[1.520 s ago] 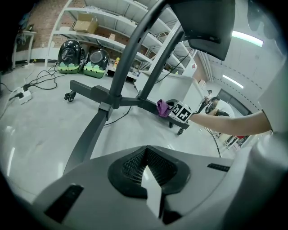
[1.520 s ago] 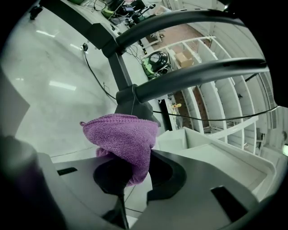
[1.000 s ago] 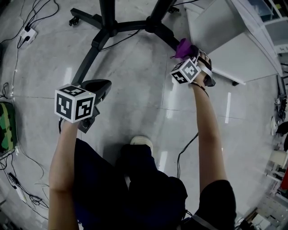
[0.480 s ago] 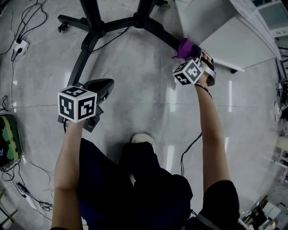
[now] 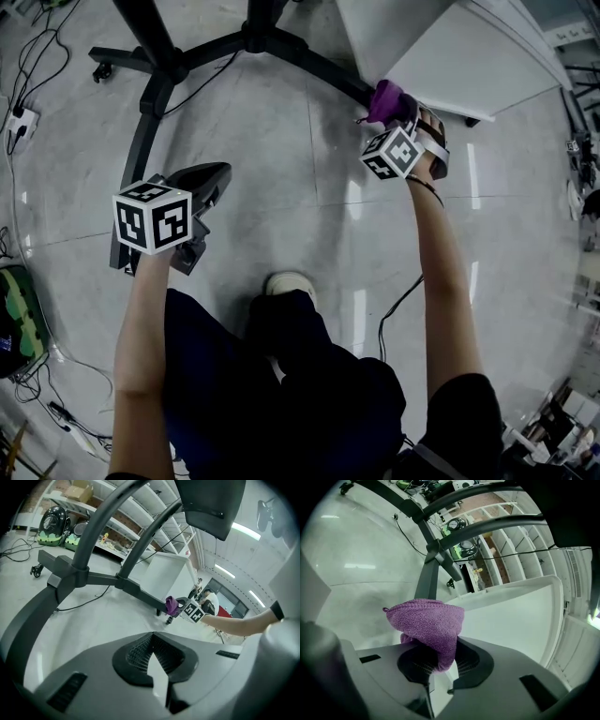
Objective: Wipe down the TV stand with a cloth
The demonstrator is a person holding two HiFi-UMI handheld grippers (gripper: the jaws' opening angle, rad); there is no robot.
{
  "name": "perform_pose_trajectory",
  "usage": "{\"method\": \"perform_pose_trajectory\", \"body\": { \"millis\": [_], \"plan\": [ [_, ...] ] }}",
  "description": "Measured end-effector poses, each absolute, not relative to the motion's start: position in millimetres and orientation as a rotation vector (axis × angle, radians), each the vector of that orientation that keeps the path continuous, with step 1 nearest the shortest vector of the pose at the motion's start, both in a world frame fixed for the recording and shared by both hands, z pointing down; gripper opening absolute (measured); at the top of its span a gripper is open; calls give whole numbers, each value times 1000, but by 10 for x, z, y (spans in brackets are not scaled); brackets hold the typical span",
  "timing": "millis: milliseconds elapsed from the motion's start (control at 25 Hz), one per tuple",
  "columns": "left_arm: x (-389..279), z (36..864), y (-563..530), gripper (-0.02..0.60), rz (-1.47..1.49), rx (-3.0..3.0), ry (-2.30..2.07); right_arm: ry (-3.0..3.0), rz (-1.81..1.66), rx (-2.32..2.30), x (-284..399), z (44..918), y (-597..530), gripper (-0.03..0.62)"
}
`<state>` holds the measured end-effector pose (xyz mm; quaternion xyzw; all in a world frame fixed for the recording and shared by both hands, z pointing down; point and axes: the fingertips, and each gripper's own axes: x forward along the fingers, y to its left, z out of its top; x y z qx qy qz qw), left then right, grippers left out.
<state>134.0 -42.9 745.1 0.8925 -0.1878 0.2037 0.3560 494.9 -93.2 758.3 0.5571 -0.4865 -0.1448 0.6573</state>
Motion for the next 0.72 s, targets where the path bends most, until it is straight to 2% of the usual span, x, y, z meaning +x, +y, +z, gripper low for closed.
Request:
{"method": "perform_pose_trajectory", "body": {
  "millis": [720],
  "plan": [
    [1609, 7531, -356, 6, 497, 2288, -400, -1020, -230, 1302, 5486, 7592, -266, 87]
  ]
}}
